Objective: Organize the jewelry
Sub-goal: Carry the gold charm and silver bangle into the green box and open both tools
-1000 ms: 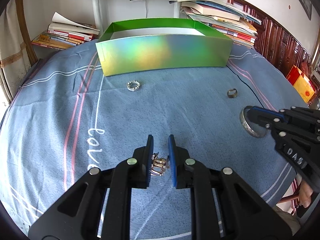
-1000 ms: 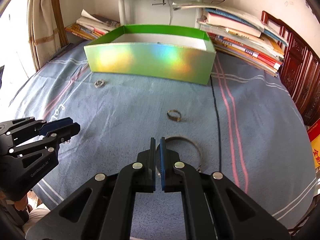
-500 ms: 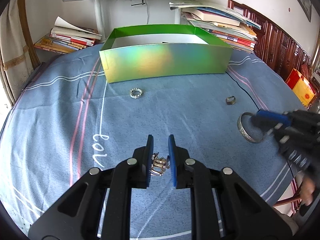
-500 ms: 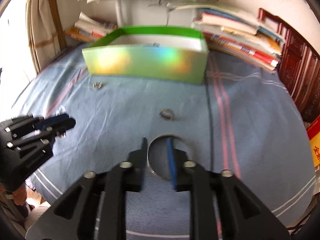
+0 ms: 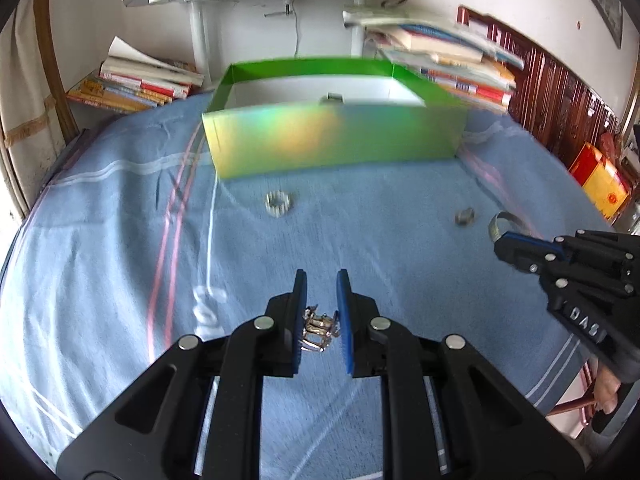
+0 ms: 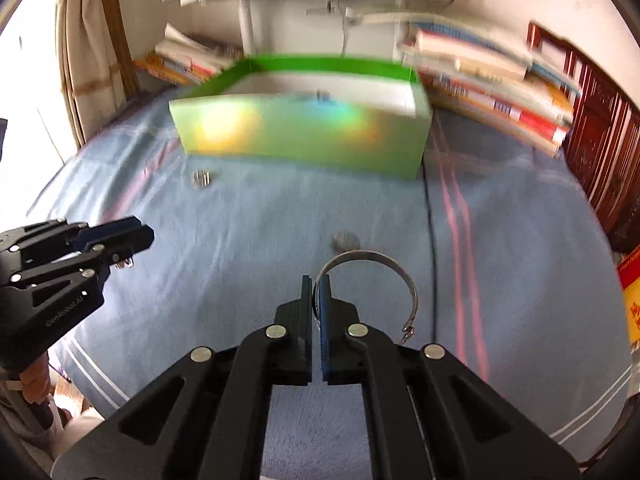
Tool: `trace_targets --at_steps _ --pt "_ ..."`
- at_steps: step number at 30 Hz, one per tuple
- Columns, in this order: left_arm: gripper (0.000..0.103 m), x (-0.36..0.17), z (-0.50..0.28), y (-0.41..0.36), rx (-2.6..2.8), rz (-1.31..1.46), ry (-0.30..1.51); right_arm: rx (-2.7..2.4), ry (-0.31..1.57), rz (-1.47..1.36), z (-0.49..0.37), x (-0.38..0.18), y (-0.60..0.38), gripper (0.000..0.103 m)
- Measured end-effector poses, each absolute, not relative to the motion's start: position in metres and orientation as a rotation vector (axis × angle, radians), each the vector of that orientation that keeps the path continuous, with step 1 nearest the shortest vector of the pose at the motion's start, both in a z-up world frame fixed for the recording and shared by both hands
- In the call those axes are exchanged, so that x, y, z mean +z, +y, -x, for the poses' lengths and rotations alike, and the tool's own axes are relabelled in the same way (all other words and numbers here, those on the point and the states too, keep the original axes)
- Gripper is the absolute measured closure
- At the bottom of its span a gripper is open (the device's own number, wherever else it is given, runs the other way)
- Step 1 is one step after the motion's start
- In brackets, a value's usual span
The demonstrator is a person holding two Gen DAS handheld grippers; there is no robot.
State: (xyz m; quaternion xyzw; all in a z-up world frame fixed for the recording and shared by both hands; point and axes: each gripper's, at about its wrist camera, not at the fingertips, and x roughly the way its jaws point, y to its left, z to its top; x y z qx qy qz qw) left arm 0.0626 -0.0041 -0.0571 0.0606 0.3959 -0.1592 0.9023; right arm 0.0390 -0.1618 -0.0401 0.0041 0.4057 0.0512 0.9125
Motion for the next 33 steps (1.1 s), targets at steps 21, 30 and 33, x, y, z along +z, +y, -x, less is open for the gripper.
trace_targets --at_steps 21,30,33 --pt "0.088 -0.009 -0.249 -0.038 -0.272 -0.098 0.836 0.093 0.874 -0.078 -0.239 -0.030 -0.170 0.099" --pt "0.066 -0.005 -0.256 -0.034 -0.257 -0.064 0.833 0.093 0.834 -0.103 -0.231 -0.013 -0.177 0.080" --pt "0.054 0.004 -0.247 -0.030 -0.236 -0.060 0.787 0.098 0.787 -0.093 -0.208 -0.001 -0.180 0.073"
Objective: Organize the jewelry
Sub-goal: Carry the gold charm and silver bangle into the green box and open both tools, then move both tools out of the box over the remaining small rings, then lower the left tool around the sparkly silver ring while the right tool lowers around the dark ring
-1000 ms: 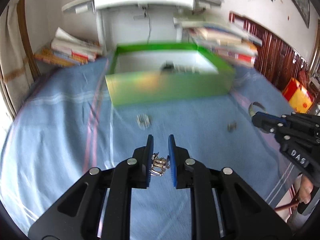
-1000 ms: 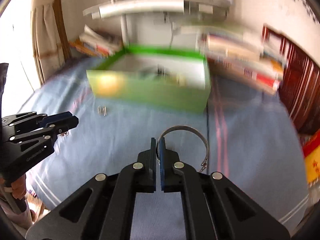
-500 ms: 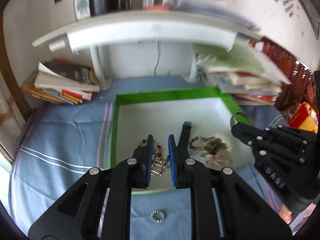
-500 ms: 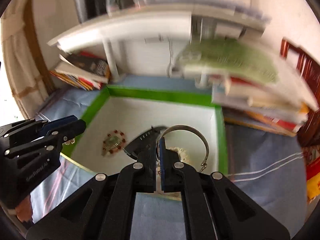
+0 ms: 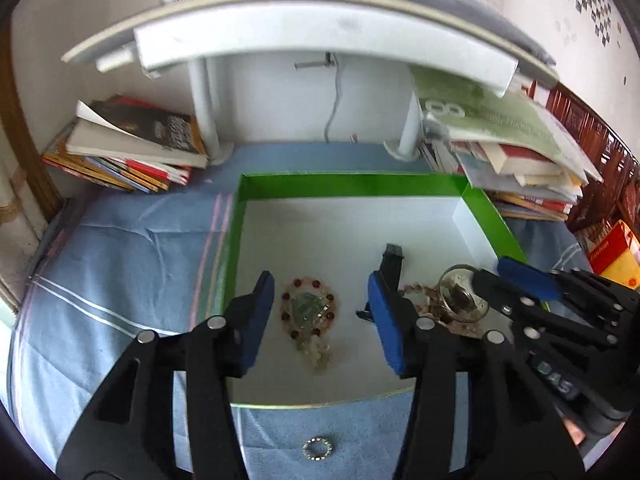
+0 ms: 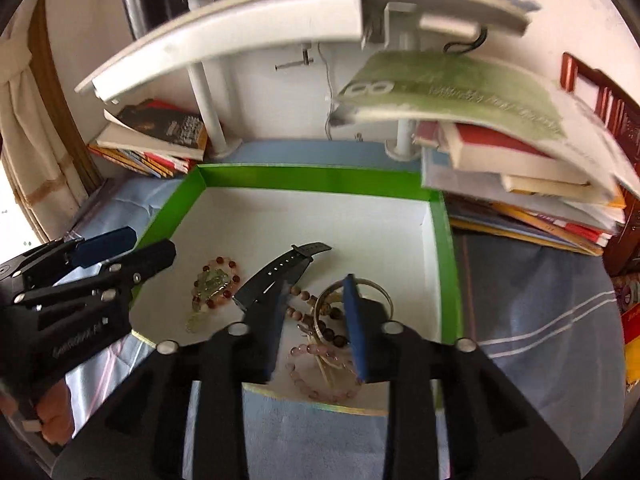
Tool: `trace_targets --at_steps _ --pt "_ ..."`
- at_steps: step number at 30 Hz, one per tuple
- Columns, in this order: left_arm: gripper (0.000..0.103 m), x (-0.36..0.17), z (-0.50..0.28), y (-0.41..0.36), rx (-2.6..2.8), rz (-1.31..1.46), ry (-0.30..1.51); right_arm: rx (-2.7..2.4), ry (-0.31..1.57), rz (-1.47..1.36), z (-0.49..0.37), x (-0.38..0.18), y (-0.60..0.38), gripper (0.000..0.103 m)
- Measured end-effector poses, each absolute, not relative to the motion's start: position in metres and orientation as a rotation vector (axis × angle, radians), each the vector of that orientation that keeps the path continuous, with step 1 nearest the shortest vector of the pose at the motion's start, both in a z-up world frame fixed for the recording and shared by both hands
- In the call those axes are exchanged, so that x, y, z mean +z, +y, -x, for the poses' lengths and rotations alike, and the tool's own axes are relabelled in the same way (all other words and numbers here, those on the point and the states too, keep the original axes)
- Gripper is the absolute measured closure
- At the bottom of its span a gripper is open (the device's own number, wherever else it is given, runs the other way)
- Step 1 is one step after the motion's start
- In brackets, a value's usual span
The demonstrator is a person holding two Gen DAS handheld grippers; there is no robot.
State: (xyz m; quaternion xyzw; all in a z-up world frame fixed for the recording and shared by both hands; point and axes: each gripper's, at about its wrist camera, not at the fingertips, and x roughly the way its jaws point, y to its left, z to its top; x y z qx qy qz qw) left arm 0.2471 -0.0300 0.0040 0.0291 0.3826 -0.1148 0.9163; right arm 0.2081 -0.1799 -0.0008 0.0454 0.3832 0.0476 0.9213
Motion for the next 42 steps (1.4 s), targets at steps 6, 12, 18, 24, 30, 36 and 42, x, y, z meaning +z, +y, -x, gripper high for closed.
trace_targets --at_steps 6,12,18,24,30,36,42 --pt "0.037 0.000 -0.198 -0.020 -0.225 -0.119 0.752 0.133 0.760 -0.097 -0.134 -0.011 -0.190 0.067" --pt "0.028 -0.035 -0.151 0.005 -0.247 -0.101 0.824 0.138 0.869 -0.068 -0.093 -0.059 -0.203 0.055" --pt "0.028 -0.073 -0.152 0.004 -0.238 -0.114 0.917 0.118 0.928 -0.009 -0.090 -0.080 -0.186 0.055" --pt "0.026 -0.082 -0.155 -0.005 -0.273 -0.125 0.928 0.120 0.953 0.038 -0.095 -0.091 -0.168 0.060" --pt "0.032 -0.087 -0.165 -0.017 -0.289 -0.148 0.922 0.138 0.938 0.051 -0.091 -0.091 -0.162 0.082" --pt "0.074 -0.091 -0.169 -0.023 -0.305 -0.162 0.928 0.155 0.944 -0.001 -0.084 -0.091 -0.166 0.082" --pt "0.082 -0.090 -0.153 -0.018 -0.331 -0.139 0.945 0.215 0.929 -0.092 -0.061 -0.078 -0.172 0.082"
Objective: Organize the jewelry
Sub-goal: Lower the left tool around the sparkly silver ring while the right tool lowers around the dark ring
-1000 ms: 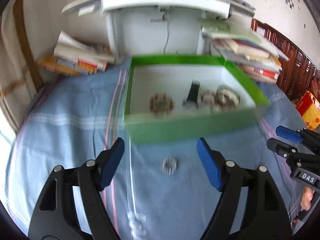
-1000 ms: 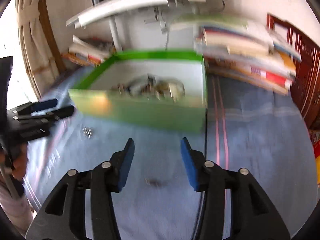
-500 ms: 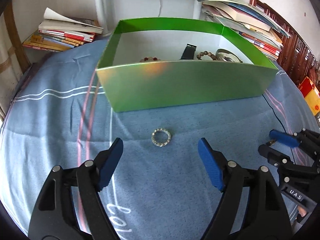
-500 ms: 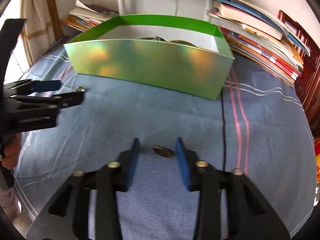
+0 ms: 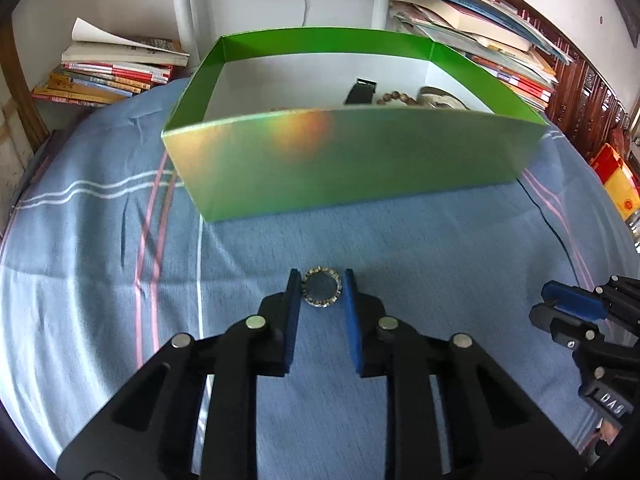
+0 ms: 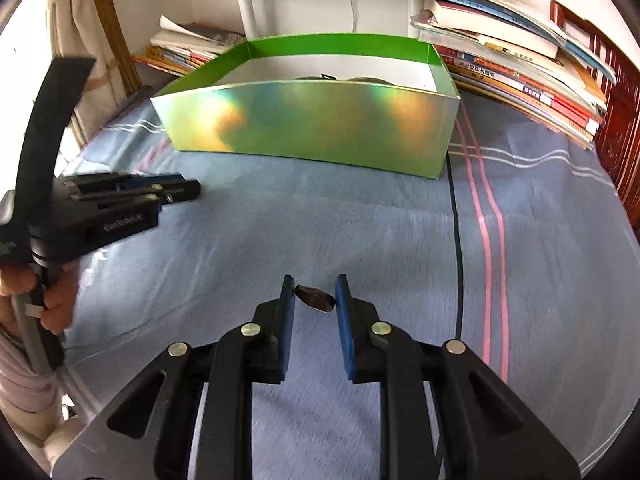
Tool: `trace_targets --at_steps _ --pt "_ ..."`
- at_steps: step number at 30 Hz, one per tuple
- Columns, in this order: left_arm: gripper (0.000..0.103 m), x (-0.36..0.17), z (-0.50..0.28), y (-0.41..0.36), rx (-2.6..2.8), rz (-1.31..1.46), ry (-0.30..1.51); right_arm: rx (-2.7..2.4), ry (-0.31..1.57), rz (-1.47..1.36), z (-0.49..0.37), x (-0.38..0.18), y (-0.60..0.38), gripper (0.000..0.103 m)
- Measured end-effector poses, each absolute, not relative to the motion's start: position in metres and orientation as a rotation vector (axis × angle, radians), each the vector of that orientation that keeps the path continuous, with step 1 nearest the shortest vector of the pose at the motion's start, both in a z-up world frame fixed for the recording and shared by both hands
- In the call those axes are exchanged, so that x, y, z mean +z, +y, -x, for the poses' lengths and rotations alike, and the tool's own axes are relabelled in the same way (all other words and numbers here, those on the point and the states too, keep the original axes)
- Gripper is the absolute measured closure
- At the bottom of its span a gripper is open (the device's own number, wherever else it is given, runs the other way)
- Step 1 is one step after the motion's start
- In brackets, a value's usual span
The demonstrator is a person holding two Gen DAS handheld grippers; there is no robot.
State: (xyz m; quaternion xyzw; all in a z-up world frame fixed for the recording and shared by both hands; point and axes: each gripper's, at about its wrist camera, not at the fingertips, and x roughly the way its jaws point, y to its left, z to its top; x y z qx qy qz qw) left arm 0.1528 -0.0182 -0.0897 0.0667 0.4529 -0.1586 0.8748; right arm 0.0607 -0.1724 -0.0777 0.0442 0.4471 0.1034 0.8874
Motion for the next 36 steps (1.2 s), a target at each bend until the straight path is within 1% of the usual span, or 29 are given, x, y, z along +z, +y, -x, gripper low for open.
trace_targets --at_steps 4,7,8,10,13,17,18,20,21,23,27,31,33,34,35,36 --pt "0.082 -0.089 -0.125 -0.016 -0.371 -0.120 0.949 0.312 0.926 -0.162 -0.046 -0.070 -0.174 0.082" --pt "0.082 -0.093 -0.103 -0.018 -0.393 -0.122 0.947 0.239 0.925 -0.160 -0.049 -0.072 -0.182 0.082" --pt "0.082 -0.094 -0.099 -0.019 -0.398 -0.121 0.949 0.211 0.922 -0.171 -0.050 -0.072 -0.185 0.077" --pt "0.082 -0.094 -0.090 -0.020 -0.396 -0.127 0.942 0.177 0.915 -0.237 -0.052 -0.072 -0.199 0.072" --pt "0.082 -0.094 -0.081 -0.021 -0.398 -0.129 0.940 0.140 0.895 -0.281 -0.048 -0.069 -0.213 0.070" --pt "0.082 -0.095 -0.075 -0.021 -0.383 -0.136 0.930 0.078 0.877 -0.264 -0.042 -0.069 -0.220 0.069" --pt "0.082 -0.095 -0.074 -0.021 -0.380 -0.135 0.929 0.069 0.875 -0.243 -0.040 -0.070 -0.218 0.068" --pt "0.081 -0.095 -0.074 -0.020 -0.374 -0.137 0.923 0.076 0.873 -0.215 -0.040 -0.070 -0.211 0.056" --pt "0.080 -0.096 -0.073 -0.020 -0.371 -0.140 0.921 0.087 0.872 -0.200 -0.039 -0.071 -0.206 0.055" --pt "0.077 -0.095 -0.072 -0.021 -0.370 -0.140 0.919 0.101 0.875 -0.163 -0.040 -0.072 -0.198 0.055" --pt "0.073 -0.096 -0.068 -0.024 -0.353 -0.149 0.911 0.072 0.876 -0.069 -0.046 -0.077 -0.180 0.055" --pt "0.061 -0.096 -0.066 -0.026 -0.345 -0.153 0.908 0.056 0.898 -0.027 -0.055 -0.084 -0.171 0.055" --pt "0.061 -0.096 -0.066 -0.027 -0.345 -0.150 0.904 0.051 0.913 -0.025 -0.059 -0.088 -0.171 0.056" --pt "0.061 -0.096 -0.067 -0.027 -0.347 -0.146 0.903 0.048 0.916 -0.025 -0.061 -0.090 -0.171 0.061" --pt "0.061 -0.097 -0.067 -0.027 -0.347 -0.142 0.902 0.046 0.913 -0.023 -0.061 -0.089 -0.171 0.068" --pt "0.061 -0.097 -0.068 -0.027 -0.344 -0.141 0.897 0.052 0.915 -0.025 -0.061 -0.088 -0.171 0.071"
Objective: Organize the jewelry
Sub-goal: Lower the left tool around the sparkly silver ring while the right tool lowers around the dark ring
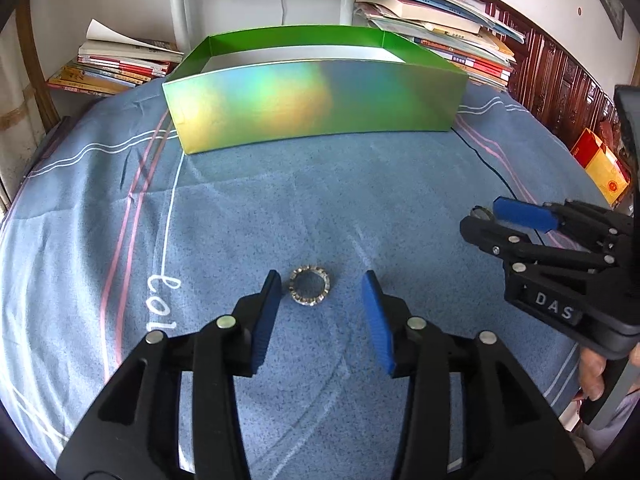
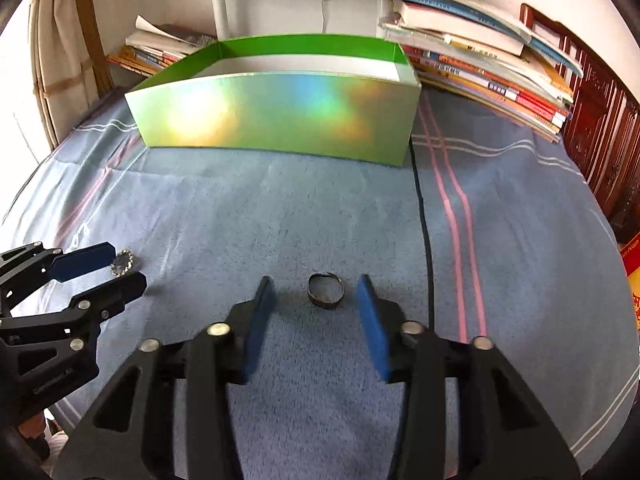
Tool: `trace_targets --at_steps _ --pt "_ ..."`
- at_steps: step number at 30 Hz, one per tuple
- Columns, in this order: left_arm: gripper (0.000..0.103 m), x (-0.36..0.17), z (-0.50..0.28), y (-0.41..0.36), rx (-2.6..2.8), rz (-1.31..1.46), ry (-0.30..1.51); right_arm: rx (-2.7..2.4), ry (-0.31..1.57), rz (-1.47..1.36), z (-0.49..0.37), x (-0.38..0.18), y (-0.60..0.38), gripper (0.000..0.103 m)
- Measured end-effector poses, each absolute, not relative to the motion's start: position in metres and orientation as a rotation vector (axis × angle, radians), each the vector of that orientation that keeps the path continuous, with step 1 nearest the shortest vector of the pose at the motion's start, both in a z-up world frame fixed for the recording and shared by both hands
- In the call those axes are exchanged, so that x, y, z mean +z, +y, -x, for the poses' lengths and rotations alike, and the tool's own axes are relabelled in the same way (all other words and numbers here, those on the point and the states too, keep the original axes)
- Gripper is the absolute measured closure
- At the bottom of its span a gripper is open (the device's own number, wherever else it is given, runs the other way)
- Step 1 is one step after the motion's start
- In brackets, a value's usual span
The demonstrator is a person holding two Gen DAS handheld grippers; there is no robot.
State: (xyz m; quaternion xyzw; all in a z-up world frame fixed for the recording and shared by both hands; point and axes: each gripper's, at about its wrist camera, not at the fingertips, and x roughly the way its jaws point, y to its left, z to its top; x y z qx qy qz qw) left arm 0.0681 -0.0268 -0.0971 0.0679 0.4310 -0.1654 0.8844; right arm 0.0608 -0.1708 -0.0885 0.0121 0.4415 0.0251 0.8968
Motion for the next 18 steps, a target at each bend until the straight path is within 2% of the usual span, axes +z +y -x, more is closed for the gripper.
trace_targets --at_steps 1,2,5,18 --pt "0.061 -0.097 -0.069 -0.027 -0.344 -0.141 0.894 0.054 0.917 -0.024 -0.061 -0.088 -0.170 0.077" --pt "0.066 -0.097 -0.069 -0.026 -0.343 -0.139 0.891 0.055 0.917 -0.021 -0.060 -0.087 -0.169 0.082" --pt "0.082 -0.097 -0.071 -0.023 -0.340 -0.125 0.890 0.061 0.917 -0.015 -0.059 -0.086 -0.166 0.083" --pt "0.082 -0.077 -0.054 -0.017 -0.314 -0.130 0.822 0.062 0.889 -0.028 -0.043 -0.072 -0.161 0.083"
